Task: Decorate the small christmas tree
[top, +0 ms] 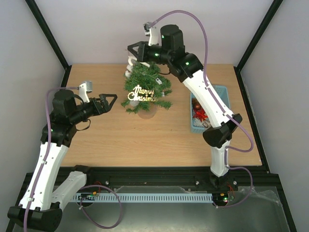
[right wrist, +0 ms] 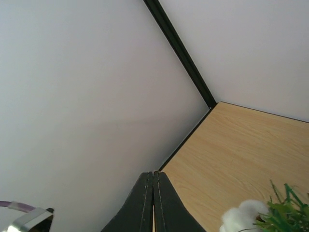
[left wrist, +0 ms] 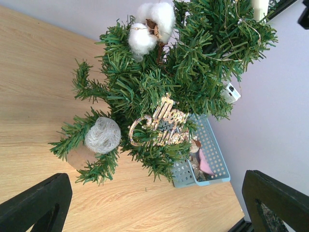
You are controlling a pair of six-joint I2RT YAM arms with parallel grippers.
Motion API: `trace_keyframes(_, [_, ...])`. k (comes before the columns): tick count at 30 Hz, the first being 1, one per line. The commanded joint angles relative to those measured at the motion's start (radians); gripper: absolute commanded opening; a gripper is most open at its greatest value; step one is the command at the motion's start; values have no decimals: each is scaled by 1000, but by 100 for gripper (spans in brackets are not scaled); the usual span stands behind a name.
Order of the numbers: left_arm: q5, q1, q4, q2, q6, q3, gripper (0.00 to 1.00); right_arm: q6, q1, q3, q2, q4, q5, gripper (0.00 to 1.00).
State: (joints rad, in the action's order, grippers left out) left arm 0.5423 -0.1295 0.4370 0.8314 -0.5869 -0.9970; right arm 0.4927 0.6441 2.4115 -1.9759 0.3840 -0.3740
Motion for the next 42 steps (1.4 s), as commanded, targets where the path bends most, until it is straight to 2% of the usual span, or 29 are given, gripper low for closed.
trace_keyframes(1, [13, 6, -13, -11, 4, 16, 99, -58, 8, 32, -15, 6, 36, 1])
trace_keyframes(16, [16, 6, -21, -5, 7, 32, 99, -127, 8, -14, 48, 58, 144, 1])
trace_keyframes(35, [21, 7, -19, -11, 5, 37, 99, -160, 6, -90, 138, 83, 186, 1])
trace_keyframes(42, [22, 7, -17, -9, 3, 32, 99, -160, 6, -191, 182, 50, 190, 1])
